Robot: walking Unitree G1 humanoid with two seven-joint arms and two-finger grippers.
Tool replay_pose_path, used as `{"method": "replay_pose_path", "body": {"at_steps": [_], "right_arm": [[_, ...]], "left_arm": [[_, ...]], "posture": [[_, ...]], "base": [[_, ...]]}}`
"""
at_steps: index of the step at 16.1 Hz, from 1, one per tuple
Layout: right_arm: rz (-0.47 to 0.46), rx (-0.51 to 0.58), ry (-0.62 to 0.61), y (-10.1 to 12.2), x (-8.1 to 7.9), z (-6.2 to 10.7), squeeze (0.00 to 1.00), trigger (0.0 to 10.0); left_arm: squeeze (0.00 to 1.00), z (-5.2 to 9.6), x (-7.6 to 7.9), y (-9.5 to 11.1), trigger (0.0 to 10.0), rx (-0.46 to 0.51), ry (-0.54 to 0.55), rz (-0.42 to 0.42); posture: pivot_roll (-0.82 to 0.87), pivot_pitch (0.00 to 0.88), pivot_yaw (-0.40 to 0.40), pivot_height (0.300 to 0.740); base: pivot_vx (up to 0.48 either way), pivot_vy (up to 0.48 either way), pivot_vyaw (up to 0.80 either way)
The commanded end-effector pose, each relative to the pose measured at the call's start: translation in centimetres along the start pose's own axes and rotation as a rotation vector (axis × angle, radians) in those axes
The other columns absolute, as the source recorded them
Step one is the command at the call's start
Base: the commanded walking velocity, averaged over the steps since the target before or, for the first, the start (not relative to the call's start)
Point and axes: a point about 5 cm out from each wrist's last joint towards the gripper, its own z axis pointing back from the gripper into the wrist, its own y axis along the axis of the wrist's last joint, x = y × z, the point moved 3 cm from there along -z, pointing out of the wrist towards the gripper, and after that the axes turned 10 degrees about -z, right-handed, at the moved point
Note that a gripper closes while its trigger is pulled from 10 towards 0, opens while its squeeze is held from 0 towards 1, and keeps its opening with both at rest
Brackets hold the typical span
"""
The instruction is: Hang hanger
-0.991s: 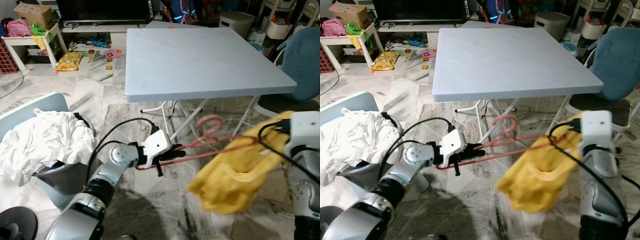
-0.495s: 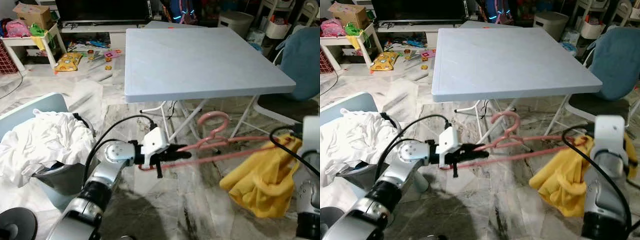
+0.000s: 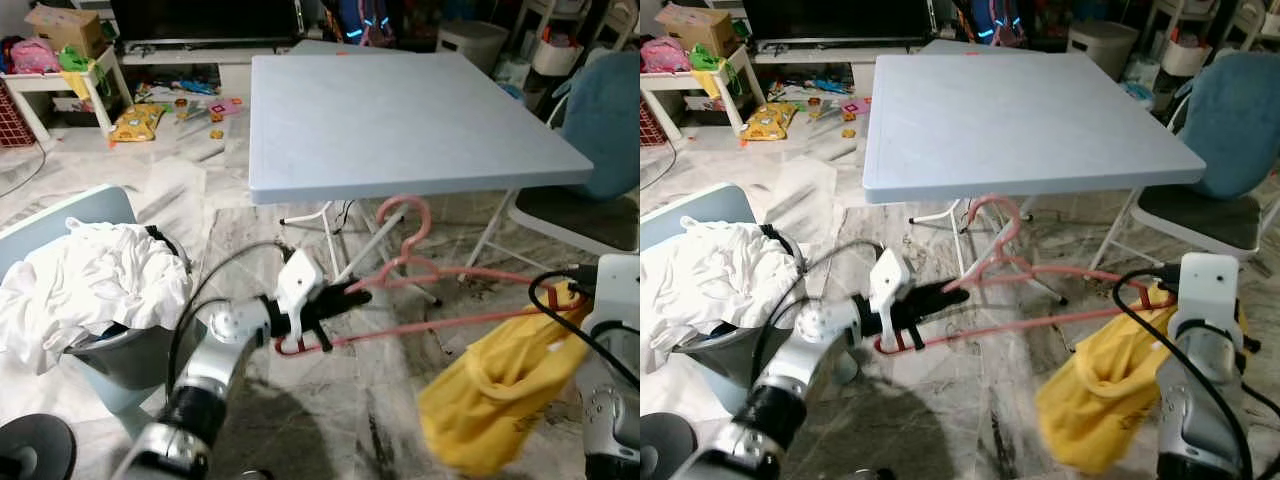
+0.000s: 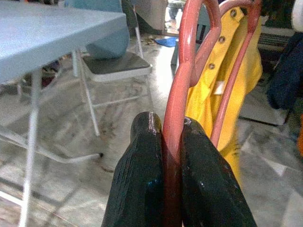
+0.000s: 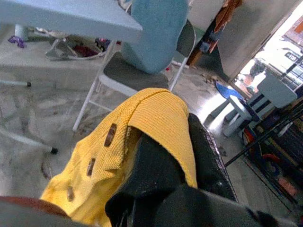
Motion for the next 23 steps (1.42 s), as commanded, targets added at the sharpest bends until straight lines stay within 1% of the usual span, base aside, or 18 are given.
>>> {"method": "replay_pose_path", "body": {"at_steps": [1,2,4,5,7,8,10,11,13,14,15,16,17,18,20,21,22,23], "right_arm": [[0.003,-0.038,-0.046,-1.0,1.6,0.2,0.00,0.0],[-0.012,-0.025,-0.063,-0.5,1.9,-0.2,0.00,0.0],[-0.022,0.005,-0.051,0.6,1.4,-0.9,0.00,0.0],[-0.016,0.031,-0.015,1.5,0.6,-1.3,0.00,0.0],[0.006,0.063,0.042,2.5,-0.6,-1.7,0.00,0.0],[0.013,0.081,0.083,3.1,-1.5,-1.8,0.00,0.0],[0.011,0.093,0.118,3.5,-2.2,-1.8,0.00,0.0],[0.020,0.098,0.146,3.6,-2.8,-1.7,0.00,0.0],[0.012,0.095,0.180,3.4,-3.3,-1.4,0.00,0.0],[0.005,0.095,0.197,3.2,-3.2,-0.9,0.00,0.0],[0.012,0.107,0.182,3.1,-2.3,-0.3,0.00,0.0],[0.012,0.107,0.182,3.1,-2.3,-0.3,0.00,0.0],[0.023,0.131,0.144,3.3,-1.2,-0.1,0.00,0.0],[0.027,0.142,0.116,3.4,-0.5,0.0,0.00,0.0],[0.012,0.158,0.047,3.5,1.0,0.2,0.00,0.0],[-0.018,0.144,0.084,3.0,0.5,0.7,0.00,0.0],[-0.031,0.133,0.121,2.7,-0.1,1.0,0.00,0.0],[-0.030,0.117,0.182,2.3,-1.1,1.5,0.00,0.0]], "left_arm": [[0.00,0.8,-2.2,2.3,0.5,0.111,0.142,0.033],[0.00,0.6,-0.9,1.7,0.0,0.089,0.057,0.029],[0.00,0.6,1.0,0.8,0.1,0.024,-0.074,-0.028],[0.00,0.7,1.9,0.4,0.7,-0.002,-0.153,-0.052],[0.00,0.6,2.5,0.1,0.9,-0.025,-0.214,-0.079],[0.00,0.6,2.8,0.0,0.2,-0.042,-0.251,-0.091],[0.00,0.6,3.0,-0.1,0.7,-0.053,-0.273,-0.104],[0.00,0.6,2.9,-0.1,0.5,-0.055,-0.272,-0.108],[0.00,0.6,2.0,-0.2,0.0,-0.065,-0.199,-0.117],[0.00,0.6,0.5,-0.5,0.0,-0.081,-0.055,-0.102],[0.00,0.9,-1.3,-0.9,1.8,-0.106,0.111,-0.077],[0.00,0.9,-1.3,-0.9,1.8,-0.106,0.111,-0.077],[0.00,1.3,-2.3,-1.0,1.4,-0.100,0.214,-0.038],[0.00,1.5,-2.6,-1.0,0.4,-0.092,0.244,-0.014],[0.00,1.9,-3.1,-0.8,1.2,-0.076,0.313,-0.002],[0.00,2.1,-3.9,-0.7,8.2,-0.076,0.400,-0.003],[0.00,2.1,-4.2,-0.7,10.0,-0.080,0.436,-0.002],[0.00,2.0,-4.6,-0.6,10.0,-0.086,0.470,-0.002]], "posture": [[-0.01,0.000,-0.043,0.740],[-0.01,0.000,-0.038,0.740],[-0.01,0.000,-0.031,0.740],[-0.01,0.000,-0.027,0.740],[-0.01,0.000,-0.023,0.740],[-0.01,0.000,-0.023,0.740],[-0.01,0.000,-0.022,0.740],[-0.01,0.000,-0.023,0.740],[-0.01,0.000,-0.026,0.740],[0.00,0.000,-0.030,0.740],[0.00,0.000,-0.032,0.740],[0.00,0.000,-0.032,0.740],[0.00,0.000,-0.032,0.740],[0.00,0.000,-0.031,0.740],[0.00,0.000,-0.030,0.740],[0.01,0.000,-0.027,0.740],[0.01,0.000,-0.026,0.740],[0.01,0.000,-0.025,0.740]], "base": [[0.000,0.000,0.00],[0.000,0.000,0.00],[0.000,0.000,0.00],[0.000,0.000,0.00],[0.000,0.000,0.00],[0.000,0.000,0.00],[0.000,0.000,0.00],[0.000,0.000,0.00],[0.000,0.000,0.00],[0.000,0.000,0.00],[0.000,0.000,0.00],[0.000,0.000,0.00],[0.000,0.000,0.00],[0.000,0.000,0.00],[0.000,0.000,0.00],[0.000,0.000,0.00],[0.000,0.000,0.00],[0.000,0.000,0.00]]}}
